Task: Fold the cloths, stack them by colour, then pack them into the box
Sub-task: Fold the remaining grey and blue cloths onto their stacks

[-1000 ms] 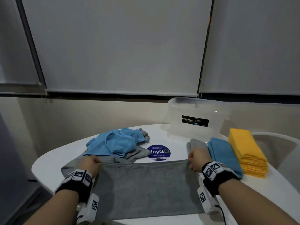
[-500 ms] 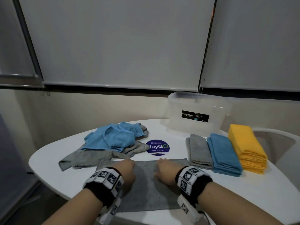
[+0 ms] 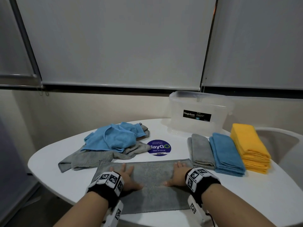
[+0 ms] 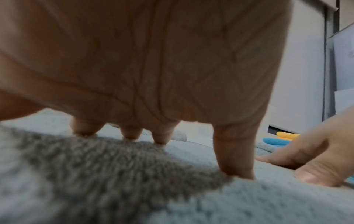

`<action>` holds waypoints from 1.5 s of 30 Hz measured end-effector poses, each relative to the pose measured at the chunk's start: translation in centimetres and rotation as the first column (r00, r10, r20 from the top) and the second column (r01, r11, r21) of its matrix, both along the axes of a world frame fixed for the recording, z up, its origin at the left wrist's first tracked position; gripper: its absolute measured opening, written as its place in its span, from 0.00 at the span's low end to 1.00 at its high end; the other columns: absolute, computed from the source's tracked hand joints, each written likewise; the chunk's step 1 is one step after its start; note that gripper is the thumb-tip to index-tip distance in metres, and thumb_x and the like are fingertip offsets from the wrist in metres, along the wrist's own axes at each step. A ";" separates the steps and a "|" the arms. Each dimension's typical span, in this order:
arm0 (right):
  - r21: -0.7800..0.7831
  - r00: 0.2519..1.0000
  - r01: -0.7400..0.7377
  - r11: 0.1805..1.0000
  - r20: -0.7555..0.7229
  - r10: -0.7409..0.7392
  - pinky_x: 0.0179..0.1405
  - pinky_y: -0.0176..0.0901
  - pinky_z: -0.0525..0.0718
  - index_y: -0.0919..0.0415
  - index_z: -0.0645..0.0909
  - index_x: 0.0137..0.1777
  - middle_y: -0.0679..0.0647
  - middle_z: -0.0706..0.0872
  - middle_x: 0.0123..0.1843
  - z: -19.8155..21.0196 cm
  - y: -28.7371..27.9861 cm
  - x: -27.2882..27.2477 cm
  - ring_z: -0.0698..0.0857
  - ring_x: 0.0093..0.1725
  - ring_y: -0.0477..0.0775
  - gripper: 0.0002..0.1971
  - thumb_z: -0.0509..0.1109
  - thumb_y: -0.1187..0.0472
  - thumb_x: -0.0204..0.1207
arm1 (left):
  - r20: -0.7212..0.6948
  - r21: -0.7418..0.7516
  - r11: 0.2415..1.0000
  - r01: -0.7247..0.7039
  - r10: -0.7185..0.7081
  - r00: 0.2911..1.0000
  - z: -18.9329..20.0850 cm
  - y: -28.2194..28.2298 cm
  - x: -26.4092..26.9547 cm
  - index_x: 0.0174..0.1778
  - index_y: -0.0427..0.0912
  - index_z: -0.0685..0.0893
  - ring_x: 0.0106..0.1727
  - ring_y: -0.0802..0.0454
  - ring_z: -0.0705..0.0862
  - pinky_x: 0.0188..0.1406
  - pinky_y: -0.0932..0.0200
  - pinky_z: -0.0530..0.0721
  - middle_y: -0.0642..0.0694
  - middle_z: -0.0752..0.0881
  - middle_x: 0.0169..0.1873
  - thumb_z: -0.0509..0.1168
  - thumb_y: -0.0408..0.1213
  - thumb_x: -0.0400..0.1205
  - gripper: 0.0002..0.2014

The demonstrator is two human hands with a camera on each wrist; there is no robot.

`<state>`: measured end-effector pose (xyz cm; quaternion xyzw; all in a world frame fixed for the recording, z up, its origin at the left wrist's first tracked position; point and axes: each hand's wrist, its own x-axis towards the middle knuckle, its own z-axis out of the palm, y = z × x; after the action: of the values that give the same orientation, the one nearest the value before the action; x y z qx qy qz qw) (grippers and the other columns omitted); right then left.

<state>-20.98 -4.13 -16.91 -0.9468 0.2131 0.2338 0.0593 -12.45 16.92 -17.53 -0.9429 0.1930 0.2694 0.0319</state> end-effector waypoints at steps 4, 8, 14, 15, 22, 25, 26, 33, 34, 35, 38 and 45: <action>0.015 1.000 0.017 1.000 0.014 -0.017 0.83 0.57 0.49 0.64 0.38 0.84 0.60 0.39 0.86 -0.5 -0.3 0.4 0.42 0.85 0.63 0.58 0.65 0.30 0.71 | 0.026 -0.028 0.999 -0.026 0.027 0.999 0.0 -0.1 0.4 0.82 0.63 0.40 0.83 0.29 0.42 0.82 0.34 0.45 0.52 0.37 0.84 0.60 0.75 0.67 0.53; 0.011 0.999 0.033 0.999 0.031 -0.033 0.83 0.58 0.49 0.65 0.39 0.84 0.61 0.40 0.86 -0.9 -0.6 1.1 0.43 0.85 0.63 0.59 0.67 0.30 0.69 | 0.016 -0.029 0.999 -0.024 0.024 1.000 0.5 -0.3 0.9 0.82 0.63 0.40 0.83 0.29 0.42 0.81 0.33 0.46 0.52 0.38 0.84 0.61 0.75 0.67 0.53; -0.009 0.996 0.066 0.998 0.058 -0.065 0.83 0.60 0.53 0.61 0.44 0.85 0.61 0.44 0.86 -1.2 -1.1 1.6 0.47 0.84 0.64 0.61 0.68 0.26 0.64 | -0.004 -0.054 0.997 -0.053 0.053 0.999 0.0 -0.3 1.7 0.82 0.65 0.40 0.82 0.29 0.39 0.81 0.31 0.44 0.54 0.37 0.84 0.62 0.76 0.64 0.55; -0.010 0.996 0.065 0.998 0.056 -0.065 0.83 0.60 0.52 0.61 0.44 0.85 0.61 0.44 0.86 -1.2 -1.1 1.5 0.46 0.84 0.64 0.61 0.68 0.26 0.64 | -0.004 -0.055 0.997 -0.056 0.056 0.998 0.0 -0.3 1.7 0.82 0.65 0.40 0.82 0.29 0.39 0.81 0.31 0.44 0.55 0.37 0.83 0.62 0.76 0.64 0.55; -0.005 0.994 0.096 0.995 0.050 -0.096 0.83 0.61 0.48 0.56 0.42 0.85 0.63 0.41 0.85 -1.6 -1.4 1.5 0.42 0.84 0.66 0.62 0.68 0.24 0.61 | 0.023 -0.052 0.990 -0.133 0.135 0.991 -0.1 -0.2 1.2 0.83 0.59 0.38 0.83 0.30 0.40 0.81 0.33 0.45 0.50 0.35 0.83 0.63 0.78 0.60 0.62; 0.011 0.989 0.133 0.991 0.069 -0.134 0.83 0.58 0.48 0.61 0.40 0.85 0.62 0.40 0.86 -1.5 -1.4 1.3 0.42 0.85 0.64 0.65 0.70 0.25 0.60 | 0.072 -0.105 0.963 -0.249 0.257 0.964 -0.5 0.1 1.2 0.84 0.53 0.40 0.84 0.34 0.44 0.81 0.35 0.52 0.46 0.37 0.84 0.63 0.83 0.44 0.75; 0.016 0.987 0.148 0.989 0.066 -0.149 0.83 0.56 0.47 0.63 0.39 0.84 0.62 0.39 0.86 -1.5 -1.4 1.3 0.41 0.85 0.63 0.66 0.70 0.25 0.60 | 0.086 -0.125 0.949 -0.288 0.300 0.950 -0.7 0.2 1.3 0.84 0.50 0.40 0.84 0.35 0.45 0.81 0.37 0.54 0.46 0.38 0.84 0.64 0.83 0.40 0.79; -0.006 0.986 0.146 0.989 0.086 -0.145 0.84 0.54 0.47 0.68 0.37 0.83 0.63 0.39 0.85 -1.8 -1.7 1.4 0.41 0.85 0.62 0.71 0.69 0.22 0.56 | 0.105 -0.138 0.956 -0.259 0.274 0.956 -0.1 0.8 1.2 0.84 0.43 0.41 0.84 0.40 0.48 0.83 0.42 0.52 0.41 0.40 0.84 0.62 0.84 0.47 0.76; -0.010 0.987 0.138 0.990 0.085 -0.137 0.84 0.54 0.47 0.68 0.38 0.83 0.63 0.40 0.86 -1.9 -1.8 1.5 0.42 0.85 0.62 0.71 0.69 0.21 0.55 | 0.111 -0.131 0.966 -0.222 0.236 0.965 0.2 1.3 1.4 0.84 0.44 0.42 0.84 0.39 0.49 0.83 0.42 0.52 0.42 0.41 0.84 0.62 0.82 0.55 0.70; -0.014 0.988 0.128 0.992 0.085 -0.126 0.84 0.54 0.47 0.67 0.38 0.84 0.63 0.41 0.86 -1.9 -1.9 1.5 0.43 0.85 0.62 0.72 0.69 0.21 0.54 | 0.116 -0.130 0.974 -0.185 0.200 0.973 0.6 2.0 1.5 0.85 0.45 0.43 0.84 0.39 0.50 0.83 0.43 0.52 0.43 0.42 0.84 0.62 0.78 0.63 0.63; -0.017 0.990 0.105 0.994 0.098 -0.103 0.84 0.55 0.48 0.66 0.40 0.84 0.63 0.42 0.86 -2.0 -2.2 1.6 0.44 0.85 0.62 0.71 0.68 0.21 0.54 | 0.107 -0.187 0.970 -0.158 0.180 0.978 0.9 4.2 1.8 0.85 0.43 0.43 0.84 0.39 0.48 0.83 0.49 0.52 0.45 0.44 0.85 0.64 0.67 0.74 0.54; 0.030 0.988 0.105 0.994 0.107 -0.108 0.84 0.53 0.44 0.66 0.37 0.84 0.62 0.39 0.86 -1.8 -2.0 1.1 0.40 0.85 0.62 0.67 0.69 0.24 0.60 | 0.154 -0.222 0.963 -0.150 0.187 0.970 0.6 4.4 1.6 0.83 0.34 0.44 0.84 0.41 0.50 0.81 0.55 0.53 0.38 0.48 0.84 0.67 0.64 0.74 0.56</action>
<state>-19.84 -6.10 -18.70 -0.9446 0.2569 0.1811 0.0946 -10.83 21.30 -16.94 -0.9740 0.1354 0.1662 -0.0738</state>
